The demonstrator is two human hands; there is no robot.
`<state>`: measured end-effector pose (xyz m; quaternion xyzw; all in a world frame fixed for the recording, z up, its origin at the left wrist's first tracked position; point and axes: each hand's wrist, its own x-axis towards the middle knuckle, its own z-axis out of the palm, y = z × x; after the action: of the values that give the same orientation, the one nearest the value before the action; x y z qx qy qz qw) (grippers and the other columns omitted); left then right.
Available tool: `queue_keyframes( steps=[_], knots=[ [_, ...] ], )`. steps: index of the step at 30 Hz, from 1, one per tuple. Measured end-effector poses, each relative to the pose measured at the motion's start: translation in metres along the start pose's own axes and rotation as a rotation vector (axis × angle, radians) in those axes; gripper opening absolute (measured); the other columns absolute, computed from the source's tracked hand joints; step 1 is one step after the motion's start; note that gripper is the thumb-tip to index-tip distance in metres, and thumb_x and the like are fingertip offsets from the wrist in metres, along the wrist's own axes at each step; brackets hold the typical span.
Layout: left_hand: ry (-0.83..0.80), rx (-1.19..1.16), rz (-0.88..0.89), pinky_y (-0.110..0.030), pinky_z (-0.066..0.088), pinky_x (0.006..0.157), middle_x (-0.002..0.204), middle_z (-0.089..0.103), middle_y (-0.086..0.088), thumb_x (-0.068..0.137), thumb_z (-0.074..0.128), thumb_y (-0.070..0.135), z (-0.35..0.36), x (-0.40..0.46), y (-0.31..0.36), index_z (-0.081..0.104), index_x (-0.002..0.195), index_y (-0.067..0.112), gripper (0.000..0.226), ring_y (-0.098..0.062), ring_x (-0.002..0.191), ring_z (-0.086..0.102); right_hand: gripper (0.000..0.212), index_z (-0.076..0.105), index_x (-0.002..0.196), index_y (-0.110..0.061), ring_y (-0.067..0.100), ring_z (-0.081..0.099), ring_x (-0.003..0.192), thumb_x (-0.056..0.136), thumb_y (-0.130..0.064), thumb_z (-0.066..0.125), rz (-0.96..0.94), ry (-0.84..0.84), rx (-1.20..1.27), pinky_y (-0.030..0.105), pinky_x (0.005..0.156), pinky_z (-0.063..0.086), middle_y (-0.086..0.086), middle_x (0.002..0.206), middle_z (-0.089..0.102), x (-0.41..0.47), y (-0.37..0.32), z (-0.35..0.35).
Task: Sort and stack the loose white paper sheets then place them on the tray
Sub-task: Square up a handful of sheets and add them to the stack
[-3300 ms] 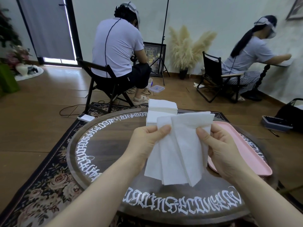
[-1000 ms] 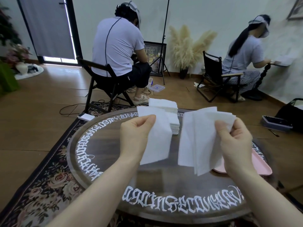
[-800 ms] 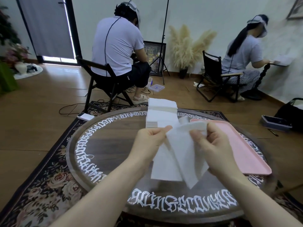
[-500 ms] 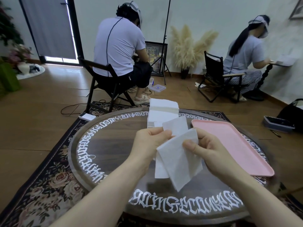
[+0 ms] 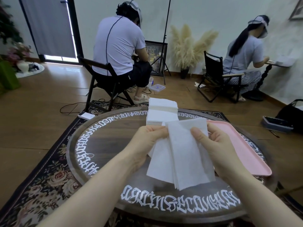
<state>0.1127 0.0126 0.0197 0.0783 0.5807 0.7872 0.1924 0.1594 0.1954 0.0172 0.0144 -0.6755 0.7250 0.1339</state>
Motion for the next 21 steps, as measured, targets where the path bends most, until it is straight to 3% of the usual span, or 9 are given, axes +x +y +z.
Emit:
queue_keyframes(
  steps=[3,8,14,16,19,21],
  knots=[
    [0.032,-0.002,-0.005,-0.03,0.053,0.071,0.087,0.073,-0.016,0.09,0.062,0.008,0.0002,0.0004,0.0005,0.073,0.093,-0.006,0.018,-0.024,0.073,0.068,0.02,0.075,0.094,-0.023,0.026,0.074,0.083,0.078,-0.033,0.069,-0.007,0.023,-0.026,0.039,0.071,0.06,0.009,0.096,0.077,0.0011,0.0017,-0.0012],
    [0.057,-0.001,-0.016,-0.031,0.051,0.071,0.09,0.071,-0.017,0.091,0.06,0.008,0.0013,0.0008,0.0004,0.07,0.097,-0.005,0.018,-0.027,0.076,0.066,0.018,0.075,0.093,-0.027,0.024,0.074,0.082,0.077,-0.033,0.069,-0.027,0.03,-0.047,0.034,0.068,0.061,0.007,0.096,0.077,0.0003,0.003,-0.001],
    [0.047,-0.014,-0.015,-0.025,0.051,0.063,0.085,0.071,-0.014,0.091,0.059,0.009,0.0029,-0.0004,0.0007,0.069,0.095,-0.003,0.016,-0.022,0.07,0.066,0.011,0.074,0.093,-0.029,0.024,0.074,0.083,0.085,-0.03,0.067,-0.046,0.045,-0.09,0.041,0.073,0.057,0.006,0.095,0.077,0.0011,0.0063,-0.0004],
    [0.034,-0.024,-0.003,-0.026,0.052,0.066,0.089,0.072,-0.014,0.089,0.061,0.013,0.003,-0.0004,0.0004,0.071,0.095,-0.002,0.019,-0.022,0.075,0.068,0.01,0.074,0.093,-0.03,0.024,0.073,0.083,0.089,-0.026,0.066,-0.052,0.057,-0.1,0.042,0.074,0.056,0.005,0.094,0.077,0.0017,0.0075,-0.0005],
    [-0.023,0.004,0.022,-0.031,0.052,0.074,0.098,0.073,-0.019,0.077,0.069,0.034,0.0035,-0.0022,-0.0004,0.073,0.099,-0.005,0.045,-0.026,0.084,0.069,0.011,0.073,0.096,-0.031,0.026,0.073,0.086,0.09,-0.026,0.066,-0.053,0.067,-0.109,0.045,0.077,0.056,0.004,0.096,0.077,0.0024,0.0084,-0.0012],
    [-0.066,0.042,0.043,-0.03,0.054,0.074,0.095,0.075,-0.017,0.07,0.072,0.035,0.0045,-0.004,-0.0011,0.077,0.091,0.001,0.04,-0.025,0.08,0.07,0.011,0.074,0.096,-0.031,0.026,0.074,0.087,0.09,-0.025,0.066,-0.048,0.067,-0.096,0.043,0.077,0.058,0.005,0.097,0.077,0.0027,0.009,-0.0018]
  ],
)
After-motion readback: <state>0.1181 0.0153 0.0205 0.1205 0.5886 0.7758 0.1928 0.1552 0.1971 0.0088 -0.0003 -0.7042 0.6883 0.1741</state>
